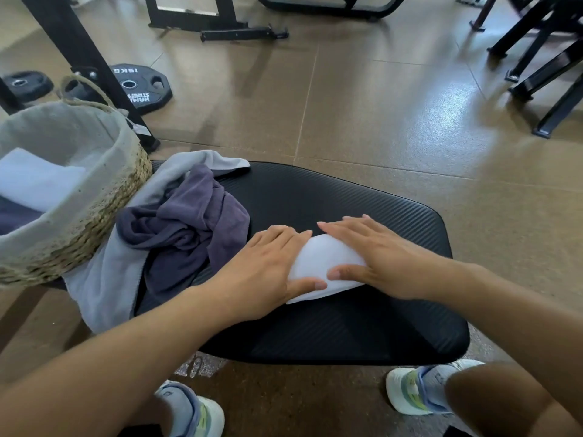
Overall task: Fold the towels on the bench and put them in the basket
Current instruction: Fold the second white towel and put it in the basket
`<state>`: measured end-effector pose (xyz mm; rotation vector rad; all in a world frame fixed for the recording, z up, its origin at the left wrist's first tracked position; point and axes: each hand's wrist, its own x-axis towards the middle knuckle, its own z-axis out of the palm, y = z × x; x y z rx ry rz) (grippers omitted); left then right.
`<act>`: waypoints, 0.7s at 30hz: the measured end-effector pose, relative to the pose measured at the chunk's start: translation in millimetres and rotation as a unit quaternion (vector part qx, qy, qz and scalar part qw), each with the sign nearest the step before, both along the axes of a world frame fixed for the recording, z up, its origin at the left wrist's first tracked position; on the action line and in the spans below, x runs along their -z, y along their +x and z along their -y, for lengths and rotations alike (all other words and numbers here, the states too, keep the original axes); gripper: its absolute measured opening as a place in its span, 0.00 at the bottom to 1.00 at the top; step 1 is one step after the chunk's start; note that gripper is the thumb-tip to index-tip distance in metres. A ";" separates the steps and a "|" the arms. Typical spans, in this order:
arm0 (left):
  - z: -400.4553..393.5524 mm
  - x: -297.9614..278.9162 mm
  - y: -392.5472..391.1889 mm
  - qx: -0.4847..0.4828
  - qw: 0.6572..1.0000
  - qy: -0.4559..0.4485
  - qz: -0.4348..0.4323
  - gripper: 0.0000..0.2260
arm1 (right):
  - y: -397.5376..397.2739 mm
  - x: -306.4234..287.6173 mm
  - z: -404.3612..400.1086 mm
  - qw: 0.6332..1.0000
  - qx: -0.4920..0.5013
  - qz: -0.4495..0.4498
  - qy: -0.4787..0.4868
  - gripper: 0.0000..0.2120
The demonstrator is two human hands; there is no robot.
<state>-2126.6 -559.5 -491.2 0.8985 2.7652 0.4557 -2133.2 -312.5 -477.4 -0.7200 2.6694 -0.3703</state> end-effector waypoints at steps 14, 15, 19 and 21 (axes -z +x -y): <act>-7.2 -18.8 5.0 -0.142 0.976 0.134 0.097 0.26 | -11.5 -20.0 6.8 0.942 0.230 0.035 -0.240 0.31; -8.0 -19.0 6.3 -0.159 0.972 0.148 0.094 0.25 | -11.1 -20.2 9.9 0.924 0.253 0.042 -0.282 0.32; -10.8 -16.7 10.1 -0.214 0.955 0.166 0.122 0.27 | -10.6 -19.8 18.2 0.814 0.326 0.120 -0.467 0.36; -12.3 -15.1 13.0 -0.211 0.955 0.161 0.133 0.30 | -12.1 -20.6 20.1 0.764 0.347 0.135 -0.528 0.37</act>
